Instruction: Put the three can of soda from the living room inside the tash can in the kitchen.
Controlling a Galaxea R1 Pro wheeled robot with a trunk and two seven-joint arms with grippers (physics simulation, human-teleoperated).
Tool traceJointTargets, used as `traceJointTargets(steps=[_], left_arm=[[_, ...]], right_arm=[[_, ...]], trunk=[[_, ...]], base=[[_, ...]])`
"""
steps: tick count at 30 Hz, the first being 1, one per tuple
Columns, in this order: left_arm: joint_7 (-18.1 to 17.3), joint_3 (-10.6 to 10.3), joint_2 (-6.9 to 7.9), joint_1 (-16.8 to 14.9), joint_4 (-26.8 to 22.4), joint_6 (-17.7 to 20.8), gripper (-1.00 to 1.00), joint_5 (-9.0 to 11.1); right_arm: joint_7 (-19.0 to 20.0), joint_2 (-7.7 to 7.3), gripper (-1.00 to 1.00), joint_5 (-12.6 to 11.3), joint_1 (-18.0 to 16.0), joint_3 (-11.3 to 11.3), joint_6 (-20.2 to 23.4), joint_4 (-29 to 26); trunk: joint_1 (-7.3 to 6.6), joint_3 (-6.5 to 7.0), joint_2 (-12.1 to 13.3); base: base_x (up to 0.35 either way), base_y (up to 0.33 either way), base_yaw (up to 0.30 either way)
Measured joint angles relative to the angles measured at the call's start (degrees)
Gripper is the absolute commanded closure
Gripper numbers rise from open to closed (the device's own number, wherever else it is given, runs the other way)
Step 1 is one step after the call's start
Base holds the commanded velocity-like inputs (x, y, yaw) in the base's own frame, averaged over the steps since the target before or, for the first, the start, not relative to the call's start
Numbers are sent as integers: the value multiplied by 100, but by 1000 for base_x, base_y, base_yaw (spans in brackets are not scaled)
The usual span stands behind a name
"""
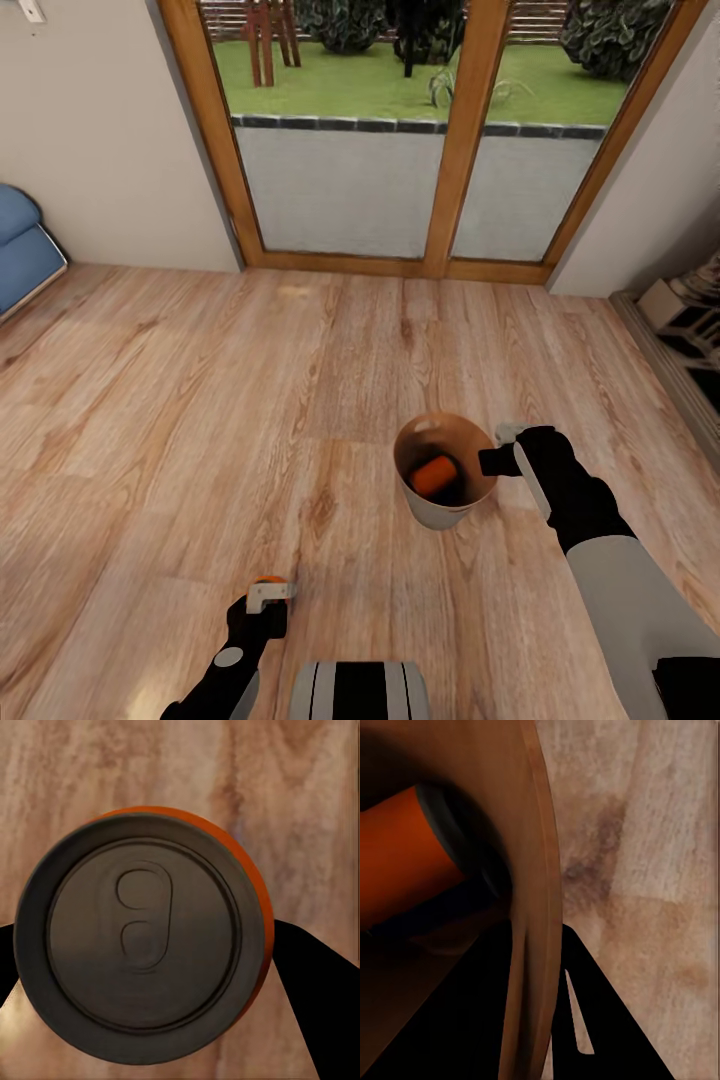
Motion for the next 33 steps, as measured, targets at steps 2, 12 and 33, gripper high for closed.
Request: traceJointTargets(steps=[2,12,33], left_arm=[[0,-1,0,0,0,0,100,-1],[0,1,0,0,0,0,100,-4],[0,3,0,0,0,0,100,-5]], right_arm=[[0,0,100,6,0,0,0,0],[0,0,100,1,-1,2,0,-174],[0,0,100,11,8,8,0,-254]], trunk=[[-44,36,80],[-264,216,481],[-594,485,1085]], base=[[0,0,0],[0,0,0],[0,0,0]])
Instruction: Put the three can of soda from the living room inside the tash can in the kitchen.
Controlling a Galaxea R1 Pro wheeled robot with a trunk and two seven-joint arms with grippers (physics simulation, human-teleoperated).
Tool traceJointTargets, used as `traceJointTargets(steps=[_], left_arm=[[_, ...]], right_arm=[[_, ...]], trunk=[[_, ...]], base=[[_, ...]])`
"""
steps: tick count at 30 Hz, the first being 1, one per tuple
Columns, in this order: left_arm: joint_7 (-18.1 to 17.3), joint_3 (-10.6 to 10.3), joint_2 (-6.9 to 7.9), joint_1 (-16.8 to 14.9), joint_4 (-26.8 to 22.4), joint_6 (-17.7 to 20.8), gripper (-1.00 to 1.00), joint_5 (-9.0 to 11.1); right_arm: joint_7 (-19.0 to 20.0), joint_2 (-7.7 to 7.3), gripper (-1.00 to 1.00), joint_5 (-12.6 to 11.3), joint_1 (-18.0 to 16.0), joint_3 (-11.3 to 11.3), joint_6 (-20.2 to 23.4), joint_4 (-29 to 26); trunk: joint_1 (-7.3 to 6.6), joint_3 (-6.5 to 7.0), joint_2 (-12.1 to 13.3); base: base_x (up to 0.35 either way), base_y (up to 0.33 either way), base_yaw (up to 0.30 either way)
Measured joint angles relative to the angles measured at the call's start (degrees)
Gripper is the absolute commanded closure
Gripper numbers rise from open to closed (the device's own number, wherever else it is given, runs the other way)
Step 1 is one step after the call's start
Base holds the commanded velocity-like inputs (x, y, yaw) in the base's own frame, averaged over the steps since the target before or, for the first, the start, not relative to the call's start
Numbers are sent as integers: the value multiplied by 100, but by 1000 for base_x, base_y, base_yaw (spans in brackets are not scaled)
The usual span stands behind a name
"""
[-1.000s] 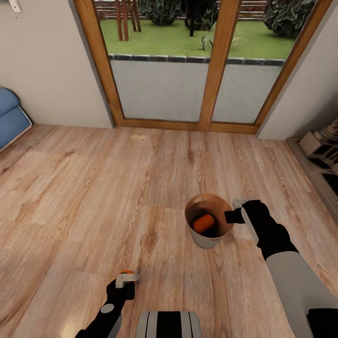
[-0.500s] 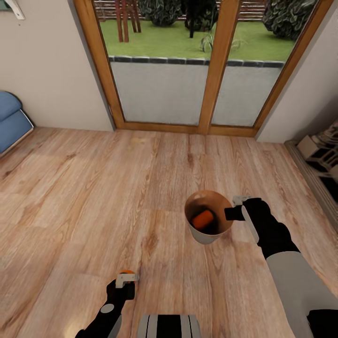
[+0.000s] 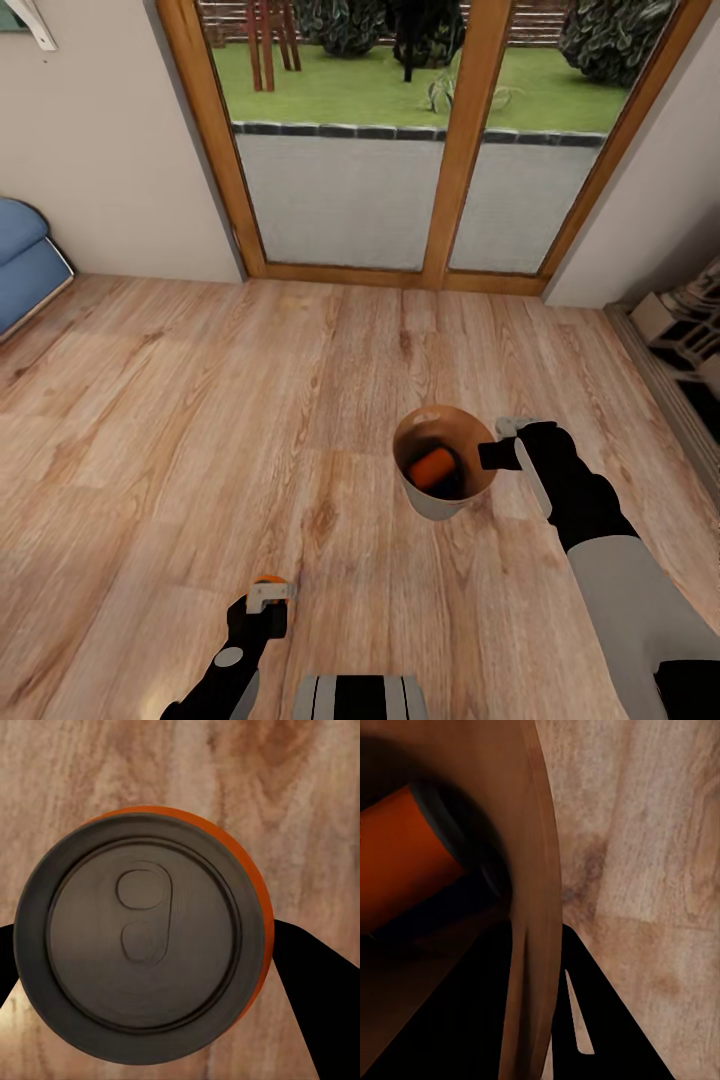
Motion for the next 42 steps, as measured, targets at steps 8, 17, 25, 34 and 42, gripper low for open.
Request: traceJointTargets(steps=[8,17,25,34,42], left_arm=[[0,-3,0,0,-8,-8,100,0],[0,-1,0,0,-9,-9,100,-1],[0,0,0,0,-9,-9,100,-1],[0,-1,0,0,-15,-9,100,-1],[0,-3,0,0,-17,-9,100,-1]], right_arm=[[0,0,100,-10,-1,0,1,0],[0,2,100,1,1,9,0,20],[0,13,100,3,1,6,-7,59],[0,51,100,5,0,2,-9,84],[0,51,100,-5,0,0,-9,87]], trunk=[[-131,107,239],[-329,269,600],[-505,412,921],[-702,574,1282],[-878,755,1602]], base=[[0,0,0],[0,0,0],[0,0,0],[0,0,0],[0,0,0]])
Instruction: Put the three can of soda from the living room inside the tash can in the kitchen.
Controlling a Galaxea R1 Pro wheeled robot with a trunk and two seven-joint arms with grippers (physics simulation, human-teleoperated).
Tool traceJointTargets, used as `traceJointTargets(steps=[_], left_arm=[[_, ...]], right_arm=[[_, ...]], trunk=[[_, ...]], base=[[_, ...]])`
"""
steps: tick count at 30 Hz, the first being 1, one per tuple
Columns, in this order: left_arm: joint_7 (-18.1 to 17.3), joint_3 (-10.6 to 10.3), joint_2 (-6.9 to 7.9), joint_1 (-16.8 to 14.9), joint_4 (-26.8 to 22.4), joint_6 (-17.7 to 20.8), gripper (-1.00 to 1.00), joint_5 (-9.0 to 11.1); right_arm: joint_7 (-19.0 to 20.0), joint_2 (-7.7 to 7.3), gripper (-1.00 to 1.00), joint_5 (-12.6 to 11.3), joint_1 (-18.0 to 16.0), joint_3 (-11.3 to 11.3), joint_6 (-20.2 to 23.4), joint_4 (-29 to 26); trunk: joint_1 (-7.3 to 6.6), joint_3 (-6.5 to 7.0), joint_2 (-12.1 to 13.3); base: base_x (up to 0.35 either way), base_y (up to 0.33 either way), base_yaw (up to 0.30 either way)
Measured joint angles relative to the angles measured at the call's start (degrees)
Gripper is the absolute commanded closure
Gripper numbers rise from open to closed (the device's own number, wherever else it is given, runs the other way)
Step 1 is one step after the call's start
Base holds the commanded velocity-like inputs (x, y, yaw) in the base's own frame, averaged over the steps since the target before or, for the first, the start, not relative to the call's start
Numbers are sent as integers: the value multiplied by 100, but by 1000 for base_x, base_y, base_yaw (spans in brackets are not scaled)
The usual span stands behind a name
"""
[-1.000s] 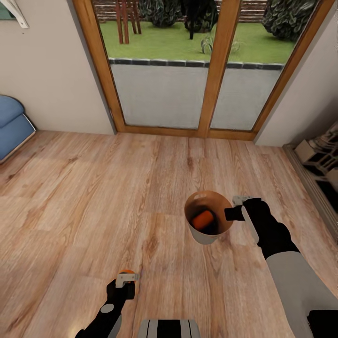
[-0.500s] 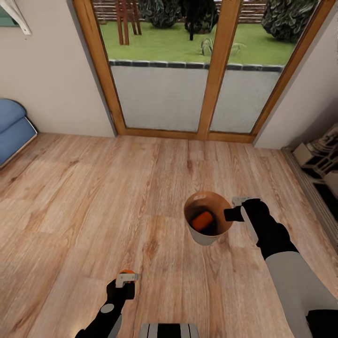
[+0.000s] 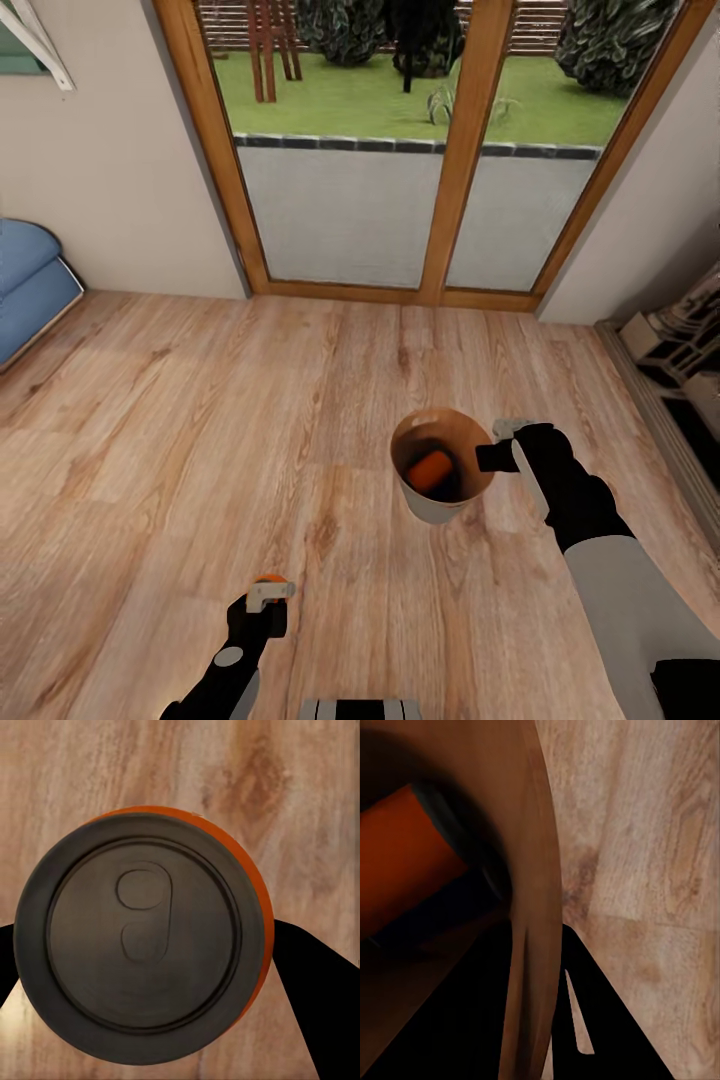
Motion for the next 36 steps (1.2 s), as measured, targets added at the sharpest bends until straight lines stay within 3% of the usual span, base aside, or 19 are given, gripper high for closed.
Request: traceJointTargets(steps=[36], left_arm=[[0,6,3,0,-27,0,100,9]], right_arm=[[0,10,100,5,9,0,0,20]], trunk=[[-791,935,1444]], base=[[0,0,0]])
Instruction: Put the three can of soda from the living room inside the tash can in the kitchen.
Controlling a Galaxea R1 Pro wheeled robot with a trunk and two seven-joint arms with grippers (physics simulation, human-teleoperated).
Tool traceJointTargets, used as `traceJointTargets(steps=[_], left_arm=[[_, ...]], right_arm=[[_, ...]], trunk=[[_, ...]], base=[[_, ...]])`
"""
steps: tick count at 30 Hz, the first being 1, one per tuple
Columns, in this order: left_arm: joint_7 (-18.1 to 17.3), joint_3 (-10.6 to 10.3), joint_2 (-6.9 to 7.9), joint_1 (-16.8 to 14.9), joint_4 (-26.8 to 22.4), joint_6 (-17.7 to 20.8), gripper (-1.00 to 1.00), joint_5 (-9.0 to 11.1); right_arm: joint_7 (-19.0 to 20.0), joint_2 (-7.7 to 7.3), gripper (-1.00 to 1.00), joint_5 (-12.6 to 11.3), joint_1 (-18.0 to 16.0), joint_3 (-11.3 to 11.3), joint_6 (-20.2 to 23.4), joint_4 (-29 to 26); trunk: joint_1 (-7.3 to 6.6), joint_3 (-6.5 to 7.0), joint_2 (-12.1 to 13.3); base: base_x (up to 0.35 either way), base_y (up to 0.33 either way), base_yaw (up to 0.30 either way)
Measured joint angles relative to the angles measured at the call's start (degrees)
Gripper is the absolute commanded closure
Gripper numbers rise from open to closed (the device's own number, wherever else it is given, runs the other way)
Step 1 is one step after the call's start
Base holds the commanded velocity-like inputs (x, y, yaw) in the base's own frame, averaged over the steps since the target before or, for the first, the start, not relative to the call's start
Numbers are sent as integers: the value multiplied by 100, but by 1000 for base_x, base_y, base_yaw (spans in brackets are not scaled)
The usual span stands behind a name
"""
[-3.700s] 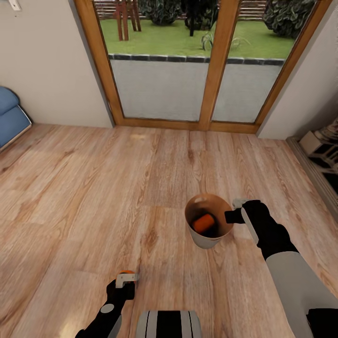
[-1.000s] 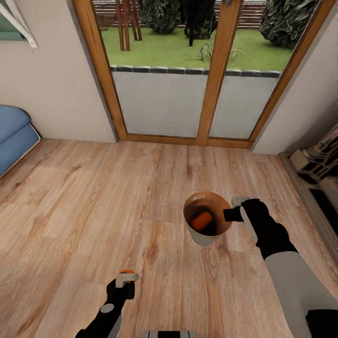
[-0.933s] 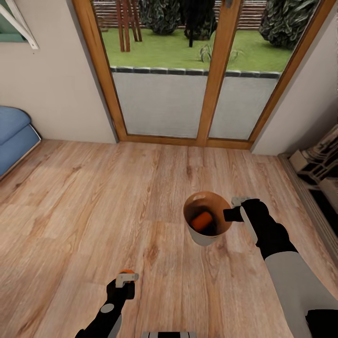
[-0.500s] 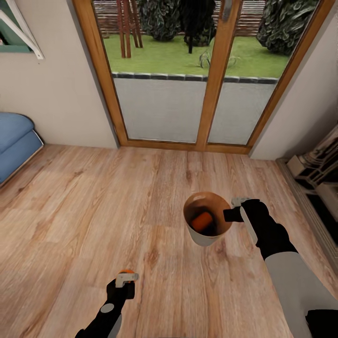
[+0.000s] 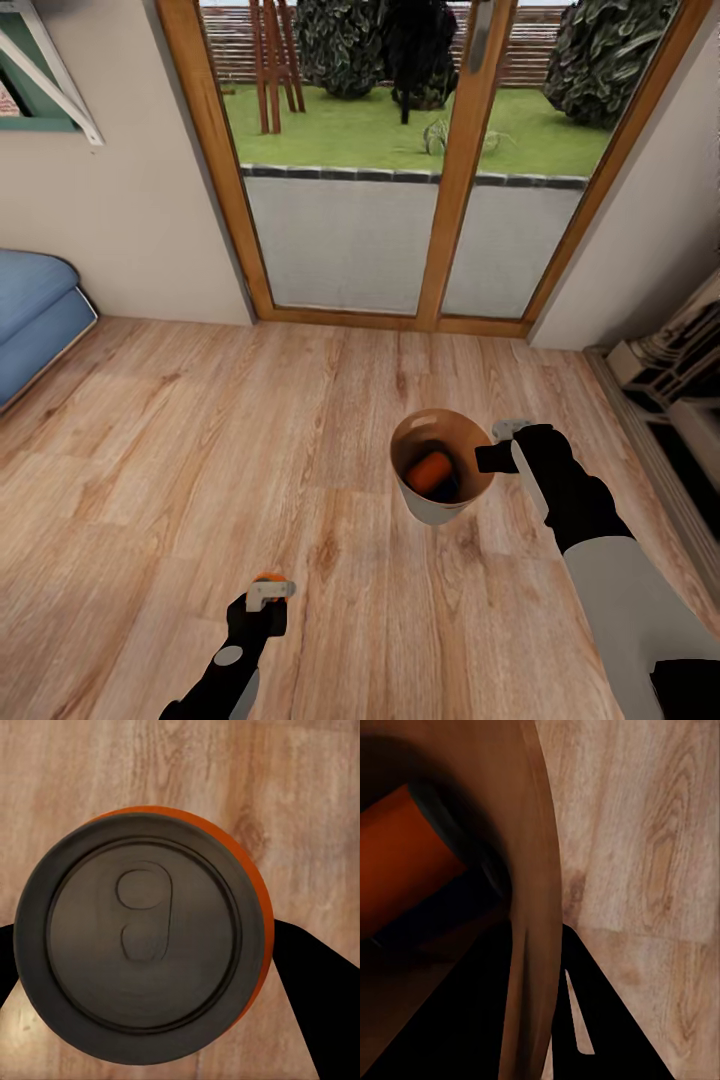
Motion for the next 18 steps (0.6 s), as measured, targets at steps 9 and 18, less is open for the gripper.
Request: traceJointTargets(steps=[9,18], left_arm=[[0,0,-2,0,-1,0,100,0],[0,0,-1,0,-1,0,100,0]], right_arm=[[0,0,100,1,0,0,0,3],[0,29,100,-2,9,6,0,156]], trunk=[[-198,238,361],[-395,483,722]], base=[[0,0,0],[0,0,0]])
